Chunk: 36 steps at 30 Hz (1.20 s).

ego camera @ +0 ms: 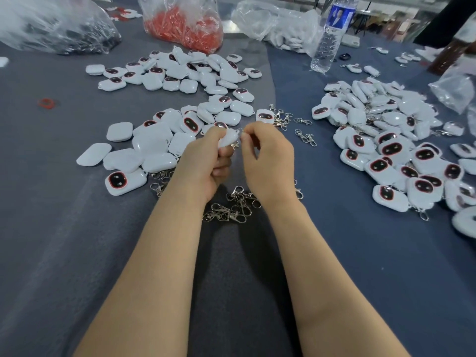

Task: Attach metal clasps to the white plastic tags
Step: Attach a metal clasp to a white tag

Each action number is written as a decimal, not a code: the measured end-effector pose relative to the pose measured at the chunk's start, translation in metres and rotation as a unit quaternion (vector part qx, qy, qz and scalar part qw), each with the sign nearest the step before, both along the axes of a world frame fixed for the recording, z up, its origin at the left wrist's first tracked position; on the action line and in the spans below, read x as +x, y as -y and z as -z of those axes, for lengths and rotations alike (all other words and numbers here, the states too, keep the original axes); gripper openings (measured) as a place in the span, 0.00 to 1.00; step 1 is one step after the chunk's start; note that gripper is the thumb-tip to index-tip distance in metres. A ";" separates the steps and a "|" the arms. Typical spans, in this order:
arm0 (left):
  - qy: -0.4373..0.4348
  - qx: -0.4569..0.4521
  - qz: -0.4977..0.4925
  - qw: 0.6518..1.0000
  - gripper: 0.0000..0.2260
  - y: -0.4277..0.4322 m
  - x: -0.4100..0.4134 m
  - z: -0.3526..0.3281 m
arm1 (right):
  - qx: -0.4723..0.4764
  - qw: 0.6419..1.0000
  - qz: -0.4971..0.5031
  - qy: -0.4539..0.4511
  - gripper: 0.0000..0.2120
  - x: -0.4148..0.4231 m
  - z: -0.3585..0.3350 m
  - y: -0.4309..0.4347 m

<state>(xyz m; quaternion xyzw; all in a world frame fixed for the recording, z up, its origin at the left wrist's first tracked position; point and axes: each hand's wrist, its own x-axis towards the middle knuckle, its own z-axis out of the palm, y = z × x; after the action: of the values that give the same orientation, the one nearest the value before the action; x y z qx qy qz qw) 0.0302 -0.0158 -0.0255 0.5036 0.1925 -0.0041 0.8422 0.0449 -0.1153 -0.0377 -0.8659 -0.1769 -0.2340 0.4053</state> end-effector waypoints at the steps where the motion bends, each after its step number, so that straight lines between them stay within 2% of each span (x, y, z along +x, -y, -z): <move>1: 0.014 0.109 -0.032 0.993 0.09 0.001 0.000 0.000 | -0.016 1.000 -0.009 -0.009 0.06 0.000 0.000 0.001; 3: 0.058 0.335 -0.083 0.937 0.08 0.002 -0.001 0.002 | -0.049 0.998 -0.029 -0.031 0.06 0.001 0.001 0.004; 5: 0.110 0.513 -0.085 0.847 0.08 0.004 -0.003 0.006 | -0.090 0.993 -0.042 -0.067 0.07 0.004 0.001 0.008; 6: 0.130 0.566 -0.077 0.810 0.09 0.006 -0.004 0.008 | -0.099 0.990 -0.045 -0.089 0.07 0.005 0.002 0.010; 7: 0.148 0.590 -0.076 0.790 0.09 0.007 -0.005 0.009 | -0.088 0.989 -0.045 -0.108 0.08 0.005 0.002 0.011; 9: 0.172 0.574 -0.094 0.795 0.09 0.008 -0.004 0.009 | -0.013 0.990 -0.037 -0.133 0.09 0.004 0.001 0.011; 10: 0.169 0.545 -0.104 0.815 0.09 0.008 -0.003 0.007 | 0.036 0.989 -0.031 -0.140 0.08 0.004 0.000 0.010; 11: 0.155 0.491 -0.106 0.851 0.09 0.009 -0.002 0.006 | 0.084 0.986 -0.027 -0.144 0.07 0.003 -0.001 0.007; 12: 0.130 0.401 -0.098 0.901 0.09 0.010 0.000 0.004 | 0.129 0.981 -0.026 -0.143 0.06 0.002 -0.002 0.005; 13: 0.099 0.277 -0.078 0.952 0.09 0.010 0.001 0.002 | 0.166 0.976 -0.027 -0.138 0.06 0.001 -0.003 0.003; 14: 0.070 0.140 -0.044 0.987 0.10 0.009 0.001 0.000 | 0.192 0.972 -0.030 -0.132 0.06 0.001 -0.004 0.001; 15: 0.050 0.007 -0.003 0.999 0.11 0.008 0.000 -0.001 | 0.206 0.970 -0.035 -0.126 0.06 0.000 -0.005 0.000; 17: 0.028 -0.194 0.066 0.978 0.12 0.005 -0.001 -0.003 | 0.227 0.965 -0.051 -0.125 0.07 0.000 -0.006 0.000; 19: 0.023 -0.301 0.104 0.947 0.14 0.001 -0.001 -0.002 | 0.250 0.958 -0.067 -0.123 0.07 0.001 -0.008 0.001; 21: 0.015 -0.344 0.122 0.931 0.15 0.001 0.000 -0.002 | 0.246 0.961 -0.066 -0.105 0.07 0.001 -0.008 0.003; 23: 0.004 -0.337 0.113 0.935 0.14 0.001 0.000 -0.002 | 0.199 0.975 -0.050 -0.081 0.06 0.001 -0.007 0.005; 24: 0.003 -0.306 0.094 0.948 0.13 0.002 0.000 -0.002 | 0.166 0.983 -0.044 -0.071 0.06 0.002 -0.006 0.006; 25: 0.009 -0.230 0.063 0.971 0.12 0.002 0.000 -0.002 | 0.131 0.988 -0.042 -0.066 0.06 0.002 -0.005 0.007; 26: 0.024 -0.094 0.023 0.995 0.12 0.002 -0.001 -0.003 | 0.095 0.992 -0.044 -0.066 0.06 0.003 -0.004 0.009; 27: 0.044 0.091 -0.017 0.995 0.11 0.003 -0.002 -0.002 | 0.058 0.995 -0.047 -0.070 0.06 0.004 -0.003 0.010; 28: 0.067 0.278 -0.057 0.957 0.10 0.004 -0.003 0.000 | 0.023 0.995 -0.051 -0.079 0.06 0.005 -0.002 0.012; 29: 0.100 0.414 -0.079 0.901 0.09 0.005 -0.003 0.002 | -0.005 0.994 -0.051 -0.092 0.06 0.006 -0.001 0.013; 30: 0.131 0.484 -0.079 0.861 0.09 0.006 -0.004 0.003 | -0.020 0.993 -0.045 -0.105 0.07 0.007 0.001 0.015; 31: 0.150 0.510 -0.071 0.844 0.09 0.007 -0.005 0.004 | -0.019 0.992 -0.035 -0.117 0.07 0.008 0.002 0.016; 34: 0.157 0.507 -0.080 0.843 0.12 0.005 -0.005 0.005 | 0.018 0.989 -0.008 -0.147 0.07 0.010 0.001 0.016; 36: 0.141 0.511 -0.088 0.843 0.12 0.005 -0.004 0.005 | 0.043 0.985 0.004 -0.170 0.12 0.012 -0.001 0.016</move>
<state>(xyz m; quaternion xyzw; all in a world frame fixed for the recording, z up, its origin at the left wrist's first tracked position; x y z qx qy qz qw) 0.0261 -0.0205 -0.0303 0.8388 0.0898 0.2403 0.4803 0.0572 -0.1314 -0.0363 -0.8753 -0.0918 -0.0930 0.4657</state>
